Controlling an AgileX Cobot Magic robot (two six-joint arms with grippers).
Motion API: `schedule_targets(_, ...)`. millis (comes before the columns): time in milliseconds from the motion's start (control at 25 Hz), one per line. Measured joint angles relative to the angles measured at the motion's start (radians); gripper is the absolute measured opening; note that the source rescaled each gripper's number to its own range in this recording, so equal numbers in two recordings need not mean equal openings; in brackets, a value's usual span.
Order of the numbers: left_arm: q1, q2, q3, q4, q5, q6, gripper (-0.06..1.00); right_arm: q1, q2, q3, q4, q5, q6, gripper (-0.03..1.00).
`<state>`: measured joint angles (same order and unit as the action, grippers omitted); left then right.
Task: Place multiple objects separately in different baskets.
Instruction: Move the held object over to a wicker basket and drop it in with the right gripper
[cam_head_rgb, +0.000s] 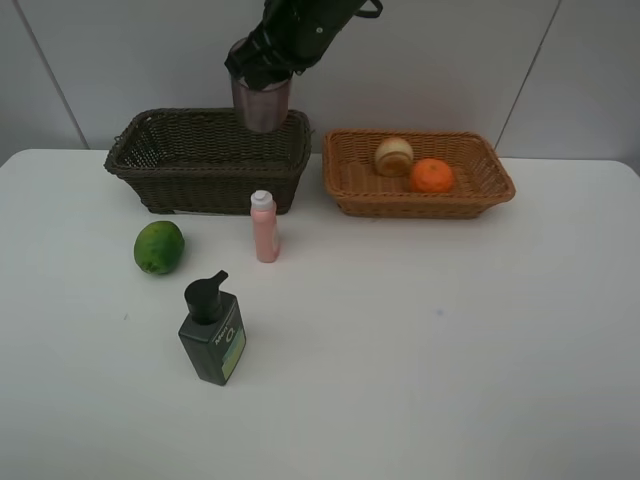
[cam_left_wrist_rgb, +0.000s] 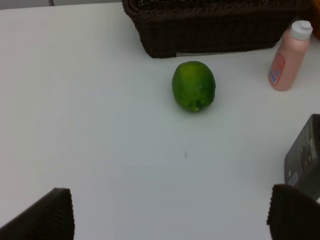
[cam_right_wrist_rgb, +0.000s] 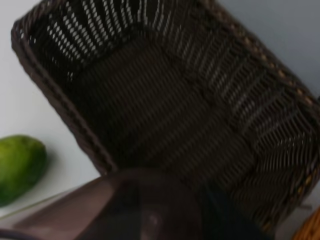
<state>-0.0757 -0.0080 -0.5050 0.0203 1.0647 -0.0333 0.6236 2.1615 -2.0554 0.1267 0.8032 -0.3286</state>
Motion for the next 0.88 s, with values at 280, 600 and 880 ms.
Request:
schedule_targets(280, 0.000, 0.000, 0.000, 0.000, 0.000, 0.000, 1.00, 0.003, 0.113, -0.015, -0.002, -0.285, 0.045, 0.00)
schedule_targets(600, 0.000, 0.000, 0.000, 0.000, 0.000, 0.000, 1.00, 0.003, 0.231, -0.015, 0.001, -0.481, 0.048, 0.00)
schedule_targets(880, 0.000, 0.000, 0.000, 0.000, 0.000, 0.000, 1.00, 0.003, 0.305, -0.015, 0.003, -0.521, 0.049, 0.00)
